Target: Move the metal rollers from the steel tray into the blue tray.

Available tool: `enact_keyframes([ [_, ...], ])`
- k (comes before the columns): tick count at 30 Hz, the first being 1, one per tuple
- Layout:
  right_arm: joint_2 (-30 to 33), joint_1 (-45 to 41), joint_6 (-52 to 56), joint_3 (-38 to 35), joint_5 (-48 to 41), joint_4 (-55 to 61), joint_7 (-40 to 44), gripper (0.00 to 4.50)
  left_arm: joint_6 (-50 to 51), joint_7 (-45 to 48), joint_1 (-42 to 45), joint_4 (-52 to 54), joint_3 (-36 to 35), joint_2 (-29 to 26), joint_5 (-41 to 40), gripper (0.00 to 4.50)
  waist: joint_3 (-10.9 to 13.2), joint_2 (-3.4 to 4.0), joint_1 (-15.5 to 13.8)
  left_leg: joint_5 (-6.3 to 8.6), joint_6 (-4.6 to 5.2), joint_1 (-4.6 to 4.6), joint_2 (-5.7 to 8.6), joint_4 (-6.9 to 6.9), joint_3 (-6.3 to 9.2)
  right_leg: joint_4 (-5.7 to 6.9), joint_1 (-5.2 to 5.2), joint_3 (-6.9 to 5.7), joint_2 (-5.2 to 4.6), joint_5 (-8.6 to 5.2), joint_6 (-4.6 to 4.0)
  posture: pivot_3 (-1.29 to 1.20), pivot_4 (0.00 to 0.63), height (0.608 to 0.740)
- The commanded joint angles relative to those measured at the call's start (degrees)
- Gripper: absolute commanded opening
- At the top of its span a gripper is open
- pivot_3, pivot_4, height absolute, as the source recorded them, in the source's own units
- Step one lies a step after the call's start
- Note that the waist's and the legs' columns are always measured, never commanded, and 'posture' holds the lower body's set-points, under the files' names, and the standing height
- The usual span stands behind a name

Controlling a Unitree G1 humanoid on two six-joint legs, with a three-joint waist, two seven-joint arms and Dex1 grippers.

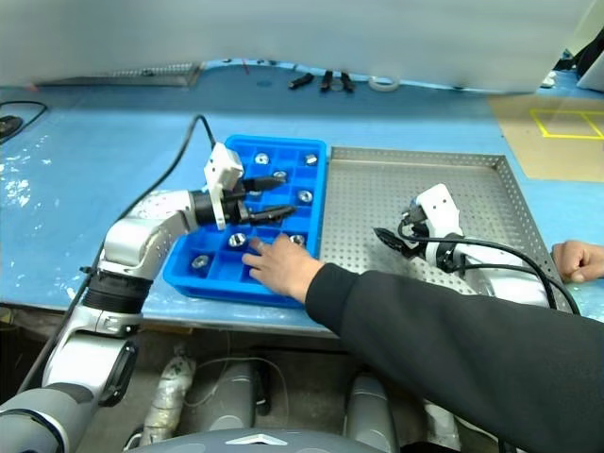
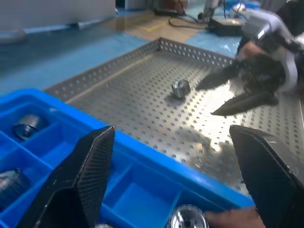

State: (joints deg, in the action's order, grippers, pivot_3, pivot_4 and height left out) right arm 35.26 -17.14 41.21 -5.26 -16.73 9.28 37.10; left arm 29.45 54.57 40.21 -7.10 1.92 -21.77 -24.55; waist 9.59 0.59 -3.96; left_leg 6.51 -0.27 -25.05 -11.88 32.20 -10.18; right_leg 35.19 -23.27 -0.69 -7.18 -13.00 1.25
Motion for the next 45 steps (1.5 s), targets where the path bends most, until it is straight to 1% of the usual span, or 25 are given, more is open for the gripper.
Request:
enact_keyframes([
  [1, 0.19, -0.93, -1.06, -0.23, -0.49, 0.79, 0.22, 3.92, 2.05, -1.82, 1.96, 1.14, -3.13, 1.11, -3.48, 4.05, 0.00, 0.00, 0.02, 0.00, 0.00, 0.02, 0.00, 0.00, 0.00, 0.01, 0.00, 0.00, 0.00, 0.00, 0.00, -0.11, 0.150, 0.740],
  [25, 0.27, -0.91, -1.22, -0.27, -0.68, 0.82, 0.54, 3.92, 1.68, -1.07, 1.51, 1.69, -1.49, 0.70, -2.52, 4.05, 0.03, 0.15, 0.00, -0.01, -0.02, -0.15, -0.02, -0.09, -0.09, 0.01, -0.31, 0.11, 0.04, -0.01, 0.01, -0.11, 0.150, 0.740],
  [41, 0.73, -1.19, -1.31, -0.50, -0.60, 0.54, 0.84, 3.92, 1.58, -0.82, 1.18, 1.97, -0.99, 0.67, -2.36, 4.05, 0.03, 0.15, -0.12, 0.01, 0.01, -0.18, 0.00, -0.09, -0.11, -0.05, -0.30, 0.12, 0.02, -0.01, 0.01, -0.11, 0.150, 0.740],
  [45, -0.23, -2.24, -2.33, -2.52, -0.36, -1.13, -1.53, 3.92, 1.45, -0.72, 1.20, 1.86, -0.88, 0.54, -2.24, 4.05, 0.03, 0.14, -0.04, 0.00, 0.01, -0.14, -0.03, -0.10, -0.11, -0.05, -0.26, 0.12, 0.04, -0.01, 0.01, -0.11, 0.150, 0.740],
])
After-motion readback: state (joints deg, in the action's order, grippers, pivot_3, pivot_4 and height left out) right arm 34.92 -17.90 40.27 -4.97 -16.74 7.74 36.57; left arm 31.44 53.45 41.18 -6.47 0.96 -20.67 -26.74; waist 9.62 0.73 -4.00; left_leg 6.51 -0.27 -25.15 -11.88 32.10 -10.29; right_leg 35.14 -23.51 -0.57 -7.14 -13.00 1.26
